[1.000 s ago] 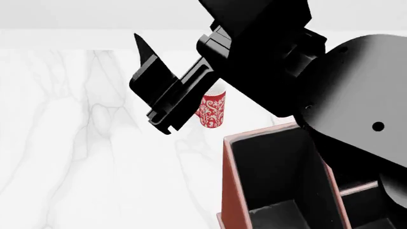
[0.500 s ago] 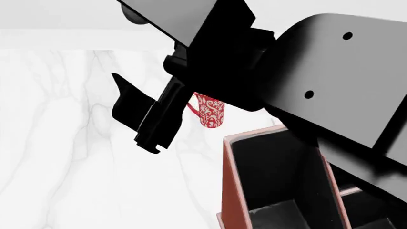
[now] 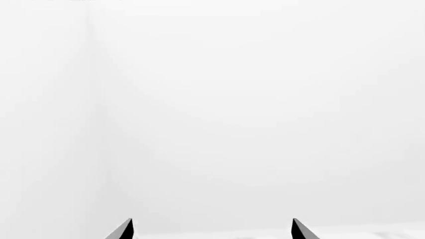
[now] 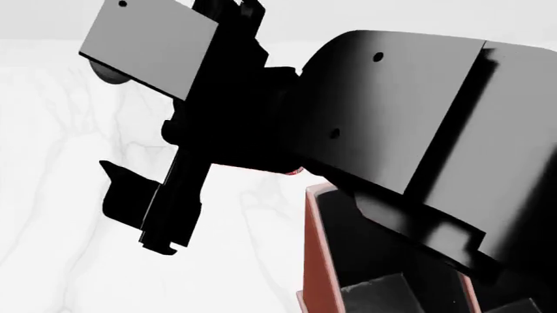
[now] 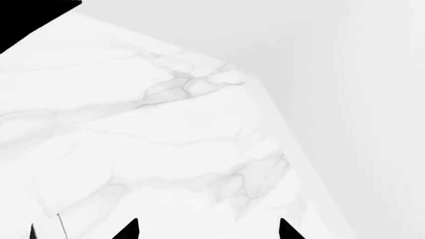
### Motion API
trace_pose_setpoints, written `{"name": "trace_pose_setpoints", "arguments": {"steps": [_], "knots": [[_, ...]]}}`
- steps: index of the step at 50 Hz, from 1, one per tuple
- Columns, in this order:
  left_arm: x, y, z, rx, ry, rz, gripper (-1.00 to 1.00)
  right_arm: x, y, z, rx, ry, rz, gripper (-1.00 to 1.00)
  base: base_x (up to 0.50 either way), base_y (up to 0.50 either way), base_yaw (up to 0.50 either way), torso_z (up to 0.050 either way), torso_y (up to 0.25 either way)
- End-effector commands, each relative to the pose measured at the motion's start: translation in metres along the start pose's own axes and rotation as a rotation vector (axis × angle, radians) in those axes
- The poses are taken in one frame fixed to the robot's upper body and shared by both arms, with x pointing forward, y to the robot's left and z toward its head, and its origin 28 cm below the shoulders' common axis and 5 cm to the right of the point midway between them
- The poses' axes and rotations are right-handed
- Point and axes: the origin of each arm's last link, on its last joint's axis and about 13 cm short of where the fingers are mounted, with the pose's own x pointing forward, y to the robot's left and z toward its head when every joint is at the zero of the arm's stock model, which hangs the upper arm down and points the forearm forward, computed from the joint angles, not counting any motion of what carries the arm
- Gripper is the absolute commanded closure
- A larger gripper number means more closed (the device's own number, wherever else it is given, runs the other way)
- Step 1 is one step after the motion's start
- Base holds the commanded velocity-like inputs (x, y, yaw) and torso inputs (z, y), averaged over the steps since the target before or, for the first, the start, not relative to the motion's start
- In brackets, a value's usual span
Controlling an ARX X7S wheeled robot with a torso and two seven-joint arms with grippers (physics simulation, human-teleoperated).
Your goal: Pick up the book and place it in the left compartment of the caddy.
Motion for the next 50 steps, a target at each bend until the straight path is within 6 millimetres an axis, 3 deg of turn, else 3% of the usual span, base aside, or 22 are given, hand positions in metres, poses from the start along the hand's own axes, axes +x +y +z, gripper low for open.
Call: {"name": "trace_pose_setpoints", "arguments": {"steps": [1,15,28,50], "knots": [[0.001,0.004,0.0,0.003,0.001,0.013,-1.0,0.011,0.002,-0.003,0.01,0.021,0.087,-1.0,0.0,0.0,0.0,0.0,0.0],[0.002,0.005,0.001,0.004,-0.002,0.021,-1.0,0.012,0.012,-0.006,0.015,0.057,0.205,-1.0,0.0,0.0,0.0,0.0,0.0],[0.001,0.006,0.002,0.001,-0.005,0.019,-1.0,0.027,0.022,-0.016,0.027,0.099,0.318,-1.0,0.0,0.0,0.0,0.0,0.0],[0.0,0.006,0.004,0.001,-0.01,0.017,-1.0,0.042,0.037,-0.028,0.028,0.129,0.368,-1.0,0.0,0.0,0.0,0.0,0.0]]}}
